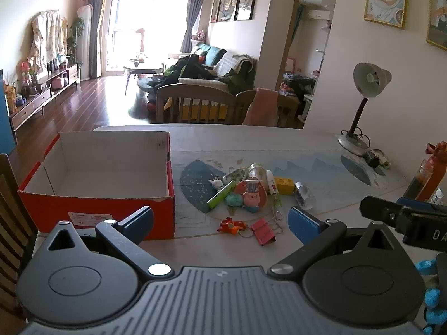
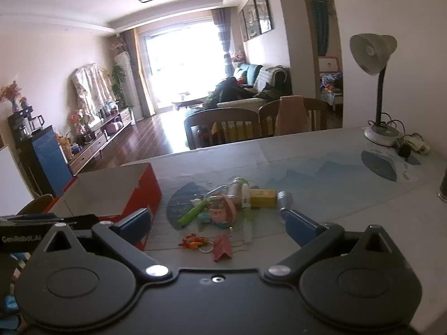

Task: Organize rigid objects
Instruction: 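Move left tool to red dragon keychain while right tool moves to clear silver-capped jar, then grasp and lift dragon keychain with left tool while right tool grasps and lifts jar, then carry both over cardboard box, open left tool on keychain while right tool releases jar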

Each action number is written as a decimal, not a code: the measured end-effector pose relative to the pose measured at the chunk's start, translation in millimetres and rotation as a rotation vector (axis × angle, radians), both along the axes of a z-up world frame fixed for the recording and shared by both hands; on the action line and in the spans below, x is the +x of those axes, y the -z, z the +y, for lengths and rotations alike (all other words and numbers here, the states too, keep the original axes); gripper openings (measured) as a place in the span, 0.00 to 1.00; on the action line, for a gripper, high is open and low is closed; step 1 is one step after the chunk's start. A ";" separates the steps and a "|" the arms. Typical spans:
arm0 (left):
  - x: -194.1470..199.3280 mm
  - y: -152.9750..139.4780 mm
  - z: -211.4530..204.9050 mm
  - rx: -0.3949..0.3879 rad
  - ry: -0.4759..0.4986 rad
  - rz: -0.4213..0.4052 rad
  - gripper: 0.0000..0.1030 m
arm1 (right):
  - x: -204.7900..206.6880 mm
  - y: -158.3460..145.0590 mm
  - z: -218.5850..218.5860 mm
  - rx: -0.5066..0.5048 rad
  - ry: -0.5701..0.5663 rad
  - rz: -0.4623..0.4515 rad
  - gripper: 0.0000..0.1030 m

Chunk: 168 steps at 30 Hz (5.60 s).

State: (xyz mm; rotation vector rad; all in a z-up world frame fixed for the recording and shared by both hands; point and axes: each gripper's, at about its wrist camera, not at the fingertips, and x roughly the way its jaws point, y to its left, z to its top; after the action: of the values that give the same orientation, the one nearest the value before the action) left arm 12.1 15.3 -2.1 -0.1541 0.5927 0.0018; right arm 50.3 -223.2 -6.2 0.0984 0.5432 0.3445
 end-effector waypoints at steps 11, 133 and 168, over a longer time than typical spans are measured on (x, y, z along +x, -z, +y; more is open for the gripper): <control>25.3 11.7 -19.9 -0.006 -0.005 0.041 1.00 | 31.1 13.3 -15.4 -0.042 -0.029 0.041 0.88; 140.8 -7.7 115.8 0.015 -0.073 0.222 0.46 | 170.2 -14.7 156.3 -0.103 -0.521 0.102 0.37; 211.6 120.2 238.8 0.200 0.023 0.510 0.46 | 180.9 109.7 341.9 -0.373 -0.549 0.345 0.37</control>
State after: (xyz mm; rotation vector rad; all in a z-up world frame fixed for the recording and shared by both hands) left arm 223.7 254.1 -122.4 0.0519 1.0983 0.0793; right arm 231.3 118.6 -115.9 -0.3663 0.9686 0.7609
